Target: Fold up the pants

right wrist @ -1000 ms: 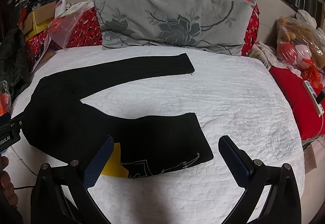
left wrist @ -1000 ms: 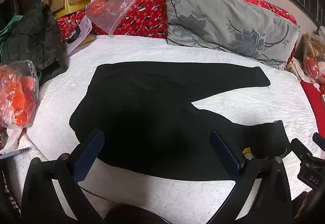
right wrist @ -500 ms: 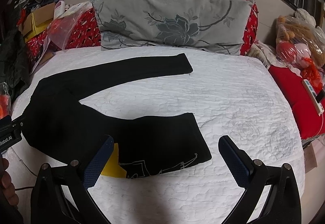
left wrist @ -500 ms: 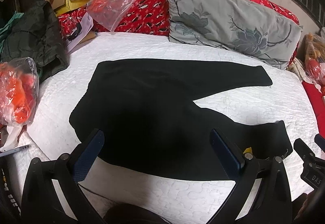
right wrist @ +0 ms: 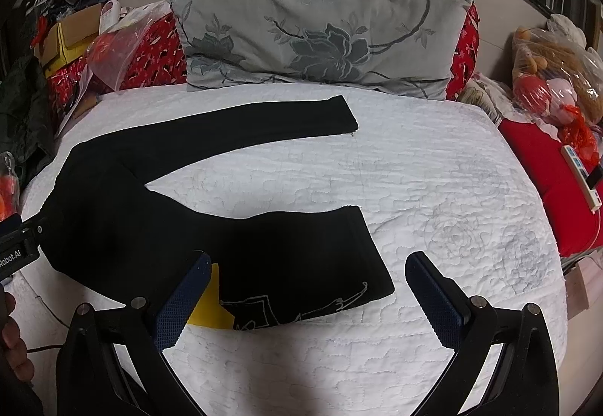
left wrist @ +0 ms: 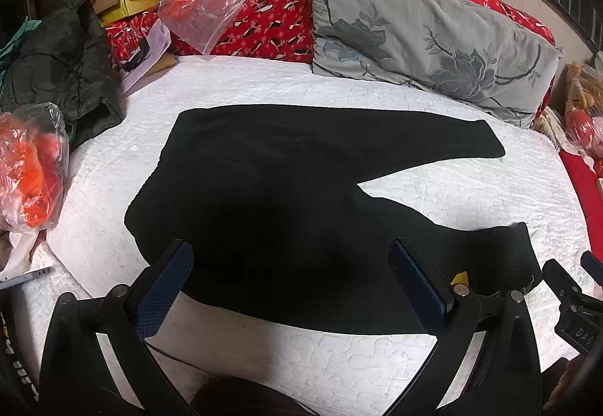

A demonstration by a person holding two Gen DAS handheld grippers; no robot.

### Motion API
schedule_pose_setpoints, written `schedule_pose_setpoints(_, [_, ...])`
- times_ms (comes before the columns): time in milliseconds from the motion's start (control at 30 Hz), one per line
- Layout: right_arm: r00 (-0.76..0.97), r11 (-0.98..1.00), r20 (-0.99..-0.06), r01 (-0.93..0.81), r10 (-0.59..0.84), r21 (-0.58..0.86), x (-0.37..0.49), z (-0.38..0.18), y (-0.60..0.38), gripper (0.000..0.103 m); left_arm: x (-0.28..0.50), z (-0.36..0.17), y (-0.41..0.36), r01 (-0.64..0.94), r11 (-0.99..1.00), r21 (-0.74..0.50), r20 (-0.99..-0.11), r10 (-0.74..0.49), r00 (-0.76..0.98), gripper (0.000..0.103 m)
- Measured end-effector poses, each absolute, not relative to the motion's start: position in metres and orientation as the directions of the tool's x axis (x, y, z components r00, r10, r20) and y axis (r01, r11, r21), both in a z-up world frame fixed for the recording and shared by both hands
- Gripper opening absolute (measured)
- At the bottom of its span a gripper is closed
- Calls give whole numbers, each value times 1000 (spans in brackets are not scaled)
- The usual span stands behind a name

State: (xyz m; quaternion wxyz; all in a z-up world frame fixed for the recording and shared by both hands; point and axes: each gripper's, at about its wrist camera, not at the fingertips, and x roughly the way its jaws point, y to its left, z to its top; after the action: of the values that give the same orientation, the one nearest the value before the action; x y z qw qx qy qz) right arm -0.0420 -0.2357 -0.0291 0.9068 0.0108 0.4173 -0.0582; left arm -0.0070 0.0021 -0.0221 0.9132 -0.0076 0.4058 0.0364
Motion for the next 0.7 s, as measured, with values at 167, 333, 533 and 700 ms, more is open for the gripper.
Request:
schedule_pose_setpoints(167, [644,993,-758,119,-99,-28,-42,-30,-237,103,-6,-22,3,-74,997,6,-744,54,667,103])
schedule_pose_setpoints(333, [643,993,-759,117,-98,-29,-42,-30,-237,103,-6,-22,3,-72,997,3,-744,50,666,103])
schedule_pose_setpoints(533, [642,993,-761,116,-95,-26,-41,-30,-236,103,-7,-20,2,-64,998,-2,-746,41,665,103])
schedule_pose_setpoints(700, [642,993,-761,114,-93,-25,-41,-30,-237,103,-6,-17,0,-54,998,-11,-746,28,666,103])
